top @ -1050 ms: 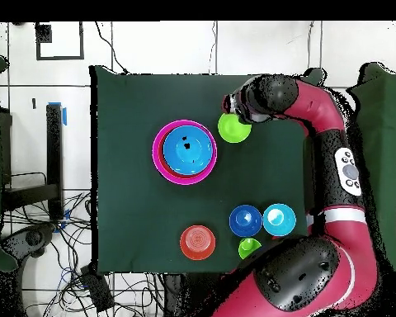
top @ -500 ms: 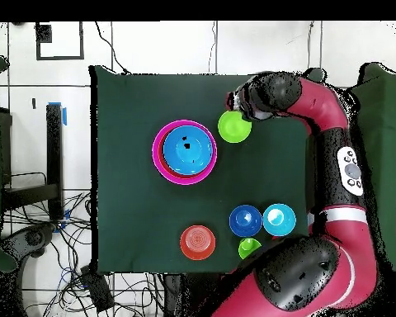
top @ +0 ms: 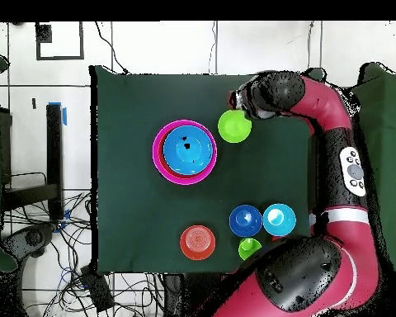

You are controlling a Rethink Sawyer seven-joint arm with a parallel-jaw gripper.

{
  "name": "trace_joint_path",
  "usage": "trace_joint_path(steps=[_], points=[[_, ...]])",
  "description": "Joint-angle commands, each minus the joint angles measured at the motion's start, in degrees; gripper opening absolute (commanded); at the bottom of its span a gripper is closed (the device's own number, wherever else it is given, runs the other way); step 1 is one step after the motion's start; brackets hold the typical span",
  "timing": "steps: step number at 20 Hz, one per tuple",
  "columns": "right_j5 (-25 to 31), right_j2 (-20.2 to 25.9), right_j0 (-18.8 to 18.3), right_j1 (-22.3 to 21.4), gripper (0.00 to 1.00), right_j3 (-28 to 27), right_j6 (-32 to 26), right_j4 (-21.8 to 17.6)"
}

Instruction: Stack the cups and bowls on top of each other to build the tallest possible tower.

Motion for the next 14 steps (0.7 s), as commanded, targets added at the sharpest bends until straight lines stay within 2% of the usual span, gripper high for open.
trace_joint_path(steps=[1,6,14], points=[[5.18,-2.91,-1.53,-1.69,1.00,7.73,-8.89,-1.49],[8.20,-2.48,-3.50,-4.23,1.00,12.12,-10.90,-0.83],[7.21,-0.78,-7.34,-8.56,1.00,19.99,-10.39,-0.15]])
